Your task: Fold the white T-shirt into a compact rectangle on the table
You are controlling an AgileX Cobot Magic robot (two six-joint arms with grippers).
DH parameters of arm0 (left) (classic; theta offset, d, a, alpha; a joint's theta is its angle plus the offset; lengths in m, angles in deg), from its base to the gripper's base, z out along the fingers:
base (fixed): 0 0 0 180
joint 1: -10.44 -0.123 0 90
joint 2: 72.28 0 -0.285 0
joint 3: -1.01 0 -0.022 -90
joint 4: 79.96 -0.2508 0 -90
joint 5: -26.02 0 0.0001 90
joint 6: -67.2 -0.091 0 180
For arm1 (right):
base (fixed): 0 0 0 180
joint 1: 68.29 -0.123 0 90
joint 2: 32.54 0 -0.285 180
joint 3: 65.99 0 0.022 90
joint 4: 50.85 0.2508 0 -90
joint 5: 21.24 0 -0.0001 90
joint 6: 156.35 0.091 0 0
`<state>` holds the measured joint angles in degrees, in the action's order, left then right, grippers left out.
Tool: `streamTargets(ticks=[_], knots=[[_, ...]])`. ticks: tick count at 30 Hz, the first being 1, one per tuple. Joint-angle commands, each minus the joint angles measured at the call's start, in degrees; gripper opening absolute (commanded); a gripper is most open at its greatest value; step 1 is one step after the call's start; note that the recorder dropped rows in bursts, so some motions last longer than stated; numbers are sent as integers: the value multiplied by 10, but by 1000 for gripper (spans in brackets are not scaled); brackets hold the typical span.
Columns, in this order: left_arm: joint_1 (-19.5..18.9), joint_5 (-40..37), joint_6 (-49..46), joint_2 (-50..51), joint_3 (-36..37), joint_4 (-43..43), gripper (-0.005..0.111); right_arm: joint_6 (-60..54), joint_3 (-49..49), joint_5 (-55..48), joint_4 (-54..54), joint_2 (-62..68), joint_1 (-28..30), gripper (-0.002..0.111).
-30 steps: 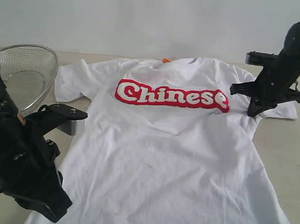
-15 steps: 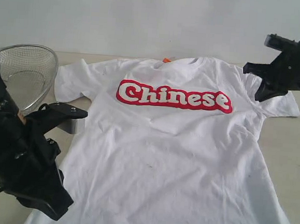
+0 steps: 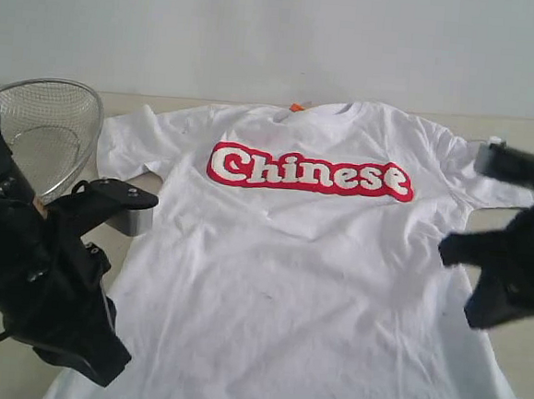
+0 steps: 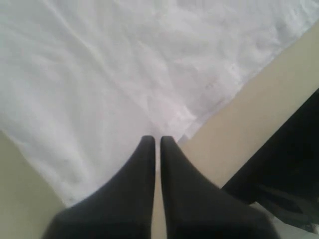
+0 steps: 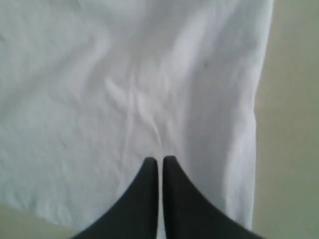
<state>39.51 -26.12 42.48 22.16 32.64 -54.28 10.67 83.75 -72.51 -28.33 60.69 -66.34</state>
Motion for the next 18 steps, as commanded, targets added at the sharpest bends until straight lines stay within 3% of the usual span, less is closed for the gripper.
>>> streamTargets(ticks=[1, 7, 18], knots=[[2, 3, -6, -6, 2, 0, 5, 45, -88, 7, -52, -51, -35, 0], [2, 8, -6, -6, 2, 1, 5, 69, -159, 74, -54, -40, -75, 0], [2, -6, -6, -6, 2, 4, 5, 102, -162, 70, -88, 16, -99, 0]])
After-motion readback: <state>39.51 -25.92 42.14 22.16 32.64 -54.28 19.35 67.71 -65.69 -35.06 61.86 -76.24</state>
